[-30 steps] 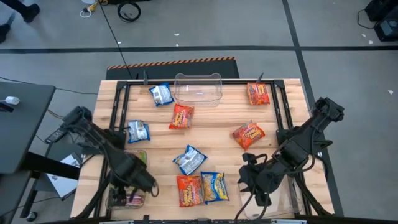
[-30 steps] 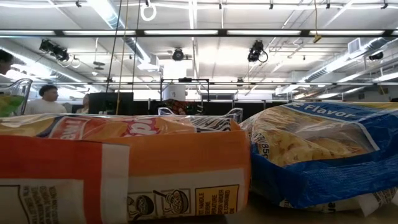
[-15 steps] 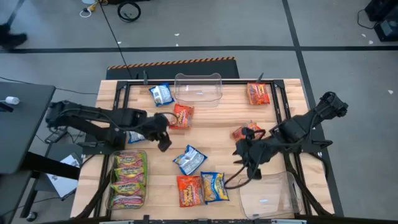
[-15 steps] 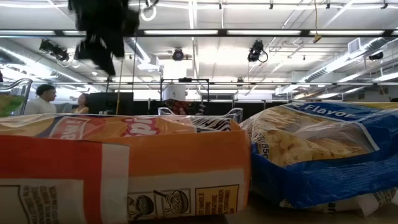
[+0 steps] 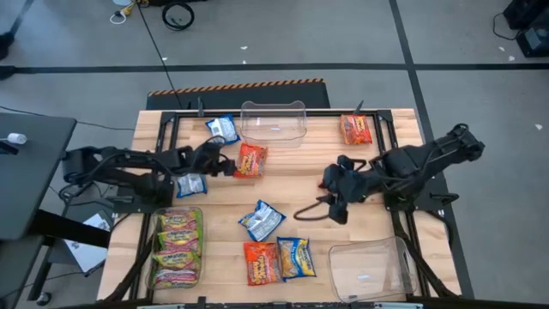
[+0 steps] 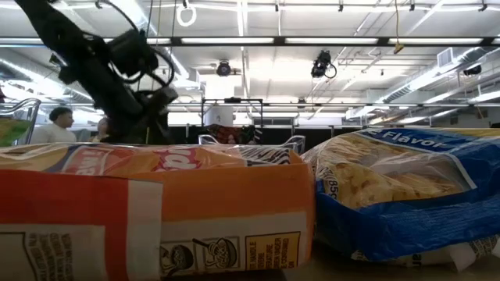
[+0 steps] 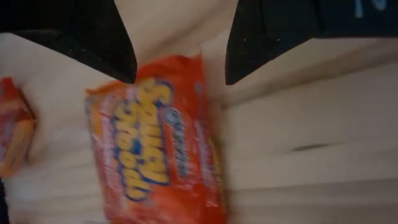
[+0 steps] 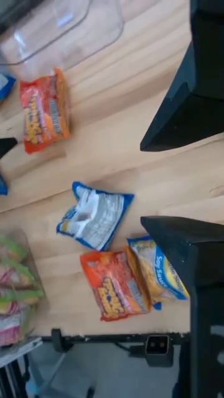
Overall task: Sort Maruchan noodles
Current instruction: Put the orange noodle pack into the top transparent bin
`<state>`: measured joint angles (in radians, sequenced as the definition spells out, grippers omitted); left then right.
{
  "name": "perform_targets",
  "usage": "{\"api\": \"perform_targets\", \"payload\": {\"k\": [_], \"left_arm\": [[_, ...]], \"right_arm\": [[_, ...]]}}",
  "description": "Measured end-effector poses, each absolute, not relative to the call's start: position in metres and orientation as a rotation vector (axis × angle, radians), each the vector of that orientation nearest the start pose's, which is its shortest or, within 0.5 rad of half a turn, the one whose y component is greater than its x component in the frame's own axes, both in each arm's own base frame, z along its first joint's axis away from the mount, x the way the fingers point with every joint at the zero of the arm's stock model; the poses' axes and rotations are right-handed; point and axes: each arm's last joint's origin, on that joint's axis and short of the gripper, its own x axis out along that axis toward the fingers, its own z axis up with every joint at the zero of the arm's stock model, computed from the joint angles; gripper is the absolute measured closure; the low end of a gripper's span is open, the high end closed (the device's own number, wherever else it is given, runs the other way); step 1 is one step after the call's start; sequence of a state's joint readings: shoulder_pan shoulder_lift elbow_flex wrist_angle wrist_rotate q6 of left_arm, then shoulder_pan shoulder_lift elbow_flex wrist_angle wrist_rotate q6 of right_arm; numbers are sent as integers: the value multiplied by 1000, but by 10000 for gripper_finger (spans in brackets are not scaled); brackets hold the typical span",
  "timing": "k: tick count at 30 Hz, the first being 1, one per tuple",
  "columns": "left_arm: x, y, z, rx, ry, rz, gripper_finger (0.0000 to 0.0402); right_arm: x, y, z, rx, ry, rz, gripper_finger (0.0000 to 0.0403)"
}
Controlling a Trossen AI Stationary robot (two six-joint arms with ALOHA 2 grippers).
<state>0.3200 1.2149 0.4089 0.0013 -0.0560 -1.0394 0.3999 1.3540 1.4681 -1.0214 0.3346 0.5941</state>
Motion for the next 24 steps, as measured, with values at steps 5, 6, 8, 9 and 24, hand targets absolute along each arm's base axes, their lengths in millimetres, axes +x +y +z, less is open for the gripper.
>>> {"api": "perform_targets", "payload": {"k": [5,6,8,9,24], "left_arm": [[202,78,134,-1149,459,647,154],[204,78,132,-1162,460,630,154],[205,76,122,-1170,512,642,154],[206,76,117,-1174,537,658,154],[222,77,96,-1147,445,736,279]], "right_arm": [[251,77,364,269,845,-196,200],[253,74,362,276,845,-197,197],[255,71,358,291,848,-199,192],[256,69,356,300,847,-200,189],[261,78,348,395,810,-126,183]]}}
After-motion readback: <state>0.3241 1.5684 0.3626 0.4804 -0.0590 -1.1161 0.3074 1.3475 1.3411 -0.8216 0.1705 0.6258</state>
